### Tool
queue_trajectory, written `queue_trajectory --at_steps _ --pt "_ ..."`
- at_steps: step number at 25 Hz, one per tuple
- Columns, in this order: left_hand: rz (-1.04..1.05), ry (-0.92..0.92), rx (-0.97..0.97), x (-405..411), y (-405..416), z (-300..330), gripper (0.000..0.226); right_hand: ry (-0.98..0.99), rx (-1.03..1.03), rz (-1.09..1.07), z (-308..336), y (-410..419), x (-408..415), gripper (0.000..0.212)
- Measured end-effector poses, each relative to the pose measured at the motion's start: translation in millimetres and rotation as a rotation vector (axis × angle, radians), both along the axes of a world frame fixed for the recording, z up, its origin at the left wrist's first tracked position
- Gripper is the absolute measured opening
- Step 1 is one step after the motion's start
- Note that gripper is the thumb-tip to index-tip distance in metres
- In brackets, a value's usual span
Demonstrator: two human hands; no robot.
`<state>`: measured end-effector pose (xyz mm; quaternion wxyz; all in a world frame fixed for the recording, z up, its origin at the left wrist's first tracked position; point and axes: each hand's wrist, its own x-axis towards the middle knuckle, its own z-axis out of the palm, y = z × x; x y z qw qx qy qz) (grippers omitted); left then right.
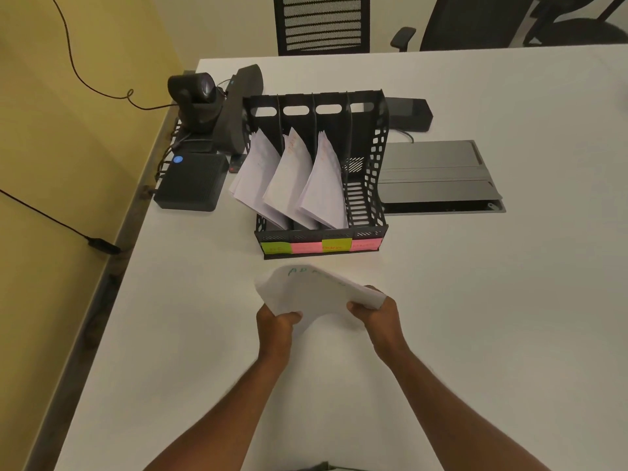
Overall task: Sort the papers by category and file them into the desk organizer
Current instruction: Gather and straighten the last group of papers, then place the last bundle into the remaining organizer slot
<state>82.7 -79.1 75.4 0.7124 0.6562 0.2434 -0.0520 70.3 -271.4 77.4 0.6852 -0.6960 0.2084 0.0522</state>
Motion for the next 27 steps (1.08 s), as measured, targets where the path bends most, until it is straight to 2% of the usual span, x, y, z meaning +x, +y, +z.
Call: queue_trajectory --at_steps 3,7,9,10,11,13,14,16,19,23,27 --pt "-0.011 0.038 0.006 5 -1 -4 0.044 -0.021 -0.119 0.080 6 2 1 0.013" --pt "-0.051 -0.017 0.039 42 -4 18 0.031 -0.077 -0.546 0.252 44 -23 8 0.018" --pt "-0.087 -0.117 0.039 74 -19 40 0.032 -0.165 -0.786 0.330 74 -37 13 0.024" --pt "-0.125 -0.171 0.044 90 -33 54 0.037 -0.218 -0.862 0.300 89 -41 16 0.024" --pt "-0.173 -0.215 0.052 104 -49 69 0.052 -0.269 -0.905 0.239 104 -46 21 0.021" --pt "-0.284 -0.265 0.086 131 -84 98 0.081 -0.331 -0.960 0.129 124 -49 32 0.014" --pt "-0.355 -0.287 0.121 144 -102 113 0.083 -0.333 -0.978 0.081 131 -50 39 0.019" --pt "-0.530 -0.274 0.066 167 -128 139 0.077 -0.373 -0.974 -0.015 137 -51 58 0.019" --pt "-0.580 -0.112 -0.253 192 -146 159 0.071 -0.425 -1.020 -0.065 135 -52 97 0.027" --pt "-0.539 -0.111 -0.364 216 -148 151 0.047 -0.455 -1.090 -0.079 117 -55 149 0.031" --pt "-0.540 -0.020 -0.364 232 -147 139 0.049 -0.351 -1.092 -0.007 89 -51 178 0.036"
